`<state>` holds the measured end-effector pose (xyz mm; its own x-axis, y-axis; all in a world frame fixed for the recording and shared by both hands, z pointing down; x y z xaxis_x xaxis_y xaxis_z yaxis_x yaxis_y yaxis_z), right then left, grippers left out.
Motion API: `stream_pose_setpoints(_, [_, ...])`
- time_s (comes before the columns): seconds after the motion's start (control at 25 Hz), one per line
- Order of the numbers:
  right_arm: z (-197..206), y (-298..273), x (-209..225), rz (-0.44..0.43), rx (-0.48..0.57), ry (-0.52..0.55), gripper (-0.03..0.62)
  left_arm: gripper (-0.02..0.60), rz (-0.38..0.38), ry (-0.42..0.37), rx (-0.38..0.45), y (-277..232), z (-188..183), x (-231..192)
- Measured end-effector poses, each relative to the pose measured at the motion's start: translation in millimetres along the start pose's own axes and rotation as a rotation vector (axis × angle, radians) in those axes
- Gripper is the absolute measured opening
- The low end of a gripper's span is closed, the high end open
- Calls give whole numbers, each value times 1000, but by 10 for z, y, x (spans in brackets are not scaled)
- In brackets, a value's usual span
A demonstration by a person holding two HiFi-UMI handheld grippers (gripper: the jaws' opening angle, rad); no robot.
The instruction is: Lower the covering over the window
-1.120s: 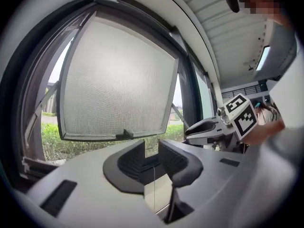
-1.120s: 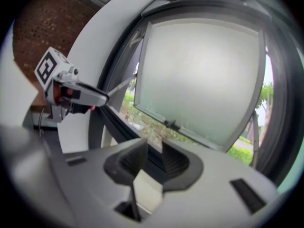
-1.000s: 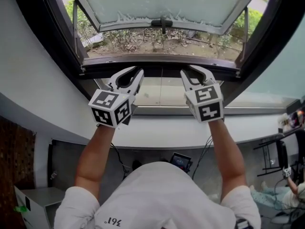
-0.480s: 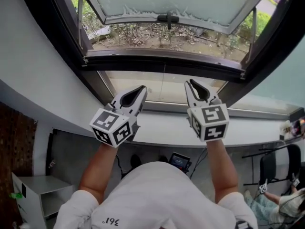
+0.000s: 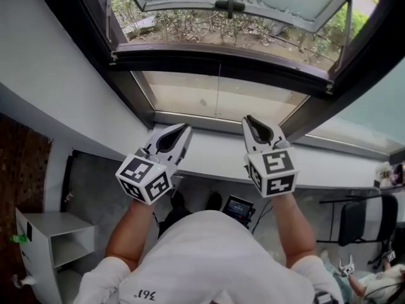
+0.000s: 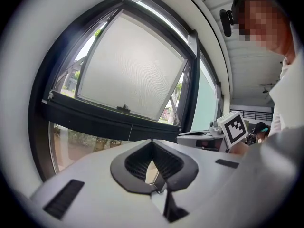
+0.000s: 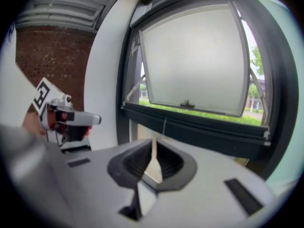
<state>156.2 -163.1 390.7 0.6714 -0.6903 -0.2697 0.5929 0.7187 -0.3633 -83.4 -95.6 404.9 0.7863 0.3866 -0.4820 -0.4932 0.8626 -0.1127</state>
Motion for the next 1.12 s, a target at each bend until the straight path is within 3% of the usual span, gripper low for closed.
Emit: stream_pose_setpoints(1.12, [-36,587,-1414,118,-67,-73,40,25,159,-24,-143,1114,244,-66])
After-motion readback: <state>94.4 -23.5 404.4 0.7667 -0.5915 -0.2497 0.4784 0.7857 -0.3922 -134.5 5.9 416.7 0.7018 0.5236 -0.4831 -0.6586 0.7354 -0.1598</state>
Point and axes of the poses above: the fingertips, and each gripper's own axes: y backward along the fingers, x to its right, z out of its underside, the point moved 10 cm from there along y, backward along the fingers, and after that the axes turned 12 degrees about y, right-handed, at the moved point
